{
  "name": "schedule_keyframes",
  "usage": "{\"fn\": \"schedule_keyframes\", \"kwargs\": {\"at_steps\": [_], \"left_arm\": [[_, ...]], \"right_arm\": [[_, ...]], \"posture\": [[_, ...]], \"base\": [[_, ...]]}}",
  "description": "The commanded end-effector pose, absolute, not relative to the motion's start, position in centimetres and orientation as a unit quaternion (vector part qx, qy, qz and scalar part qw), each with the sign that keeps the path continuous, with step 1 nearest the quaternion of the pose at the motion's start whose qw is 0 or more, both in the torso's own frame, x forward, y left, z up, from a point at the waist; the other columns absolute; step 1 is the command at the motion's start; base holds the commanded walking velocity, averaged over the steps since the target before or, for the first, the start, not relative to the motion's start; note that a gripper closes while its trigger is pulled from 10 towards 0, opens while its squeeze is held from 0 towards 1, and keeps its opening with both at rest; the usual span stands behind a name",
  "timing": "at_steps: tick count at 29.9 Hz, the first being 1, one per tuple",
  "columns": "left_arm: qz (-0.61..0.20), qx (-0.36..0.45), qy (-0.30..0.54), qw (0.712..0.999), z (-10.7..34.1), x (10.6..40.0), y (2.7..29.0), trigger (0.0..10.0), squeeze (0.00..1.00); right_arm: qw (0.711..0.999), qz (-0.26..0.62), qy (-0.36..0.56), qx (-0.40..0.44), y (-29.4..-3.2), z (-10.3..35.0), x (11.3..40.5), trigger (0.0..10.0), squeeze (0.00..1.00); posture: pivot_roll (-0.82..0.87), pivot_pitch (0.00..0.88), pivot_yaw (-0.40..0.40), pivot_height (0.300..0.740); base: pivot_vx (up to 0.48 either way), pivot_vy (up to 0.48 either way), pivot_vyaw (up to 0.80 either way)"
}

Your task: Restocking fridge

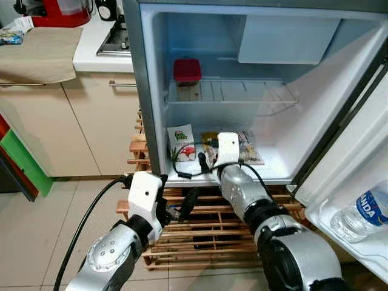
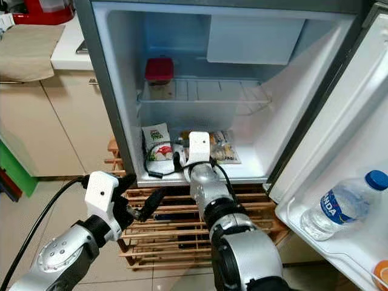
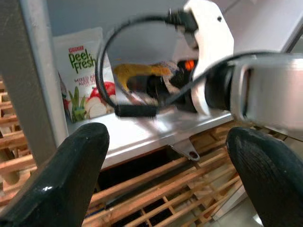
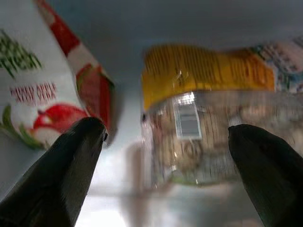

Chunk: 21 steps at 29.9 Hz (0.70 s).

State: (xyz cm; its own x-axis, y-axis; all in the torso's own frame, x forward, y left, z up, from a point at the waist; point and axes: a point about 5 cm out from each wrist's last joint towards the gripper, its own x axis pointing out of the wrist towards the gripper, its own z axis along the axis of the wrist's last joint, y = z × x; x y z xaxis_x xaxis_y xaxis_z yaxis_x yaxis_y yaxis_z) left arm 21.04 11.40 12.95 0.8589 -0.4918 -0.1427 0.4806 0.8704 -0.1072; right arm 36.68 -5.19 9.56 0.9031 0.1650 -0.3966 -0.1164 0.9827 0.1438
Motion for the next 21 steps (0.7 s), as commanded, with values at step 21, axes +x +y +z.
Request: {"fn": "schedule_keyframes", "kwargs": {"at_steps": [21], "left_arm": [[-0.219,-0.021,0.059,0.974,12.5,23.9,11.5,10.0,0.0]], "right_arm": [[0.991,0.126,0.038,0.001,-9.0,10.5,33.0,10.0,0.0]], "posture": [[-0.08,0.0,-0.024,0.74]], "base": [[0.0,0.0,0.0]]}}
